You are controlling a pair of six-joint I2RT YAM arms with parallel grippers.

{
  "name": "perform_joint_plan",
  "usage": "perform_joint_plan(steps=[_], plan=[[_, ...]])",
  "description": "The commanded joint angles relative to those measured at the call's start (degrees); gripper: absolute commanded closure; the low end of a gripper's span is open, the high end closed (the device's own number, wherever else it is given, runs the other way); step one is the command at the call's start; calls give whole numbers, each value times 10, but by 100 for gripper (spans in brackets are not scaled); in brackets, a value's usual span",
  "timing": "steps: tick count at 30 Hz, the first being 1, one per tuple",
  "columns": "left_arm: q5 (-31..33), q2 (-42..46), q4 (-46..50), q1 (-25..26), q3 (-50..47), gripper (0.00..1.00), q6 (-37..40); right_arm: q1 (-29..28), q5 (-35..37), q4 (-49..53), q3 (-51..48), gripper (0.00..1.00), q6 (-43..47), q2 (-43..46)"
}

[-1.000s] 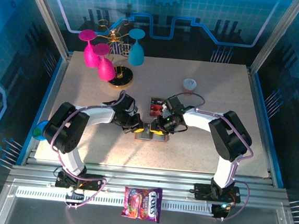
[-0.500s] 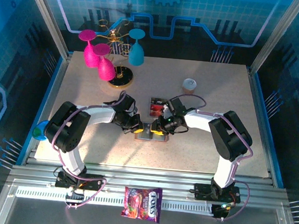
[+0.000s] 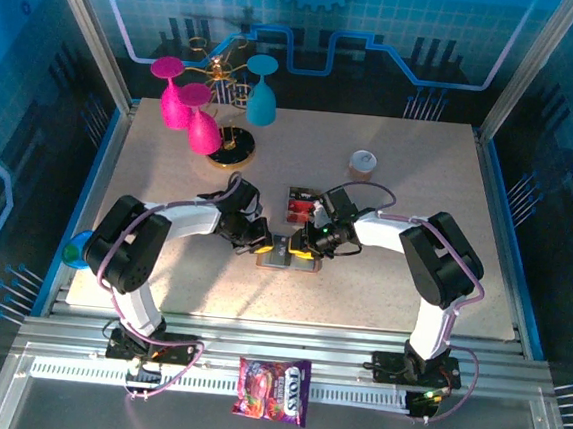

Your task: Take the credit cards out of the card holder

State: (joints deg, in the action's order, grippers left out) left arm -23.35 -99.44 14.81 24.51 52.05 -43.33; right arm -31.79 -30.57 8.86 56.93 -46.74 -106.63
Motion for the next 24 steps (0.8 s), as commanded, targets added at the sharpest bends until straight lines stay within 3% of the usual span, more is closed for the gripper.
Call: perform_joint_plan(steps=[1, 24], plan=[[14, 14, 27, 1, 9, 91, 11, 6, -12, -5, -5, 72, -7, -10], [2, -22, 7, 1, -10, 92, 5, 5, -10, -2, -4, 74, -8, -17]])
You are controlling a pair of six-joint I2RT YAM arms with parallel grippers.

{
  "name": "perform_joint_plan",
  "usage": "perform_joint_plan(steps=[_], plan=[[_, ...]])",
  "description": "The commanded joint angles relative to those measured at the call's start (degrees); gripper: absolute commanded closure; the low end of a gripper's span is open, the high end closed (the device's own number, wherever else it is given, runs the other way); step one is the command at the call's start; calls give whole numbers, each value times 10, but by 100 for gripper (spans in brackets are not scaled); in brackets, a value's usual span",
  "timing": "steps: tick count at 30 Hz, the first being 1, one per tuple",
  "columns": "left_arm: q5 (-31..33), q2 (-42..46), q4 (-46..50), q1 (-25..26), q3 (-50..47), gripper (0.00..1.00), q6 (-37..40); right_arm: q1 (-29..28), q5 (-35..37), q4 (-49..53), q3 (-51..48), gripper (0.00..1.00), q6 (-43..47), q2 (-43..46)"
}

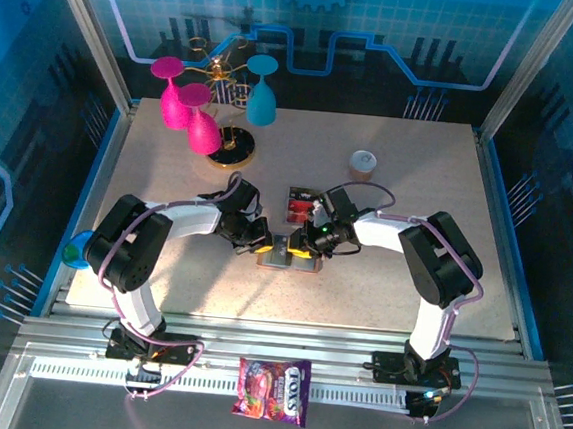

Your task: Take the credit cards out of the card holder

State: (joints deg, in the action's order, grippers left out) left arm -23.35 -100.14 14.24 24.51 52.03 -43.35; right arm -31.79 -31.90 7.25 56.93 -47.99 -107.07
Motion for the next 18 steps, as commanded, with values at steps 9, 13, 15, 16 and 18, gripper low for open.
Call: perform_joint_plan(steps=[9, 13, 15, 16, 18], plan=[[2, -16, 12, 2, -10, 93, 3, 3, 10, 31, 4, 74, 10, -21], [2, -16, 12, 3, -11, 94, 3, -1, 13, 35, 8, 74, 10, -25], [1, -16, 11, 3, -11, 94, 2, -4, 8, 28, 8, 74, 6, -27], [1, -16, 11, 3, -11, 94, 2, -5, 3, 17, 6, 75, 1, -28], [2, -16, 11, 4, -13, 94, 1, -5, -9, -15, -6, 76, -18, -25]])
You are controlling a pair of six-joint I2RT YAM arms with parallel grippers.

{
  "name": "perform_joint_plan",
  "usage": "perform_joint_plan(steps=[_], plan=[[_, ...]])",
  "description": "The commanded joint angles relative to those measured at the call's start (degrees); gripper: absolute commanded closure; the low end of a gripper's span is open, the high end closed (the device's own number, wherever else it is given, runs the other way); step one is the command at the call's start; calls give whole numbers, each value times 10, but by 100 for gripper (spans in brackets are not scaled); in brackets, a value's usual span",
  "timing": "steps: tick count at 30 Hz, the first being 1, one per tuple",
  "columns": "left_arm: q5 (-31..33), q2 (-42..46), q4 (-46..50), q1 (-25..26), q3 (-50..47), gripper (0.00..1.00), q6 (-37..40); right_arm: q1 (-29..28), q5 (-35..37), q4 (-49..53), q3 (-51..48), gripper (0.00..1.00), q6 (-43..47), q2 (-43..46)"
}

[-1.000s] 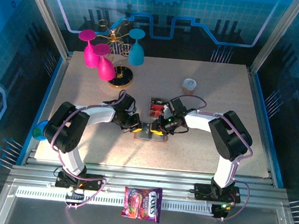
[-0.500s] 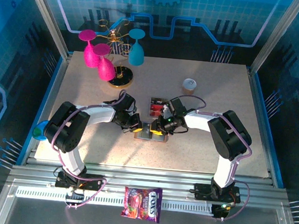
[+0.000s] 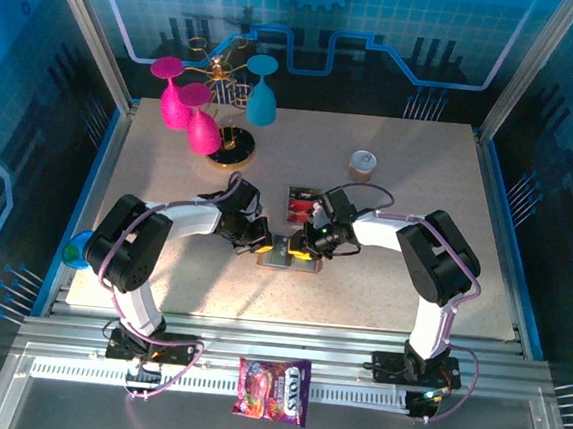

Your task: Take the credit cards out of the card holder

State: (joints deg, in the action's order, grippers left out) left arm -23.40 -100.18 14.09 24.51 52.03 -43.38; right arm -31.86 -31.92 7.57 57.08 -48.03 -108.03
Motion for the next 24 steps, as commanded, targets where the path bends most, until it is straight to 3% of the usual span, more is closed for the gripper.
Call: perform_joint_plan(steps=[1, 13, 24], plan=[[2, -16, 12, 3, -13, 94, 1, -3, -14, -34, -13, 76, -27, -15], [6, -12, 13, 3, -18, 95, 1, 6, -15, -51, -31, 87, -34, 5], [7, -10, 19, 4, -13, 95, 4, 30, 3, 23, -39, 91, 15, 44]])
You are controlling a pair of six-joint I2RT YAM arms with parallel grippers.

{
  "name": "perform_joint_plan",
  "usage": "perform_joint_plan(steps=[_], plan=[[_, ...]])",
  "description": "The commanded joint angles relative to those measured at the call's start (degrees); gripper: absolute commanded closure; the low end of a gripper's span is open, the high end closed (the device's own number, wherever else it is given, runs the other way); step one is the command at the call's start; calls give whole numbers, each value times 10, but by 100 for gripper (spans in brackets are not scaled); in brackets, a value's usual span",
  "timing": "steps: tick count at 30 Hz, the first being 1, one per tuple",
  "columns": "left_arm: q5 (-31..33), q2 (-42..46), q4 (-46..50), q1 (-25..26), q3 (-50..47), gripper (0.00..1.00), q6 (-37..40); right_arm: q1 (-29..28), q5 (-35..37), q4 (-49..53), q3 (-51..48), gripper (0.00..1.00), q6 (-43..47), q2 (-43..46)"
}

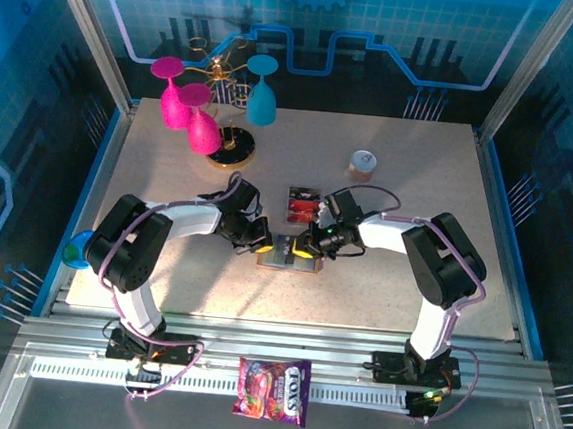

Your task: Take the credit cards out of the card holder

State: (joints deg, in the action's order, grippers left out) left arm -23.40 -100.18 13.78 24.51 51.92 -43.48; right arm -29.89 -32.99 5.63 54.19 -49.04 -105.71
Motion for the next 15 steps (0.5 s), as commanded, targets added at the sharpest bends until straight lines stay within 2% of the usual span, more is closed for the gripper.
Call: perform_joint_plan(steps=[1, 15], plan=[[8, -9, 22, 4, -12, 94, 5, 12, 15, 52, -9, 91, 32, 24], [9, 2, 20, 4, -17, 94, 2, 19, 73, 173, 27, 92, 96, 54]])
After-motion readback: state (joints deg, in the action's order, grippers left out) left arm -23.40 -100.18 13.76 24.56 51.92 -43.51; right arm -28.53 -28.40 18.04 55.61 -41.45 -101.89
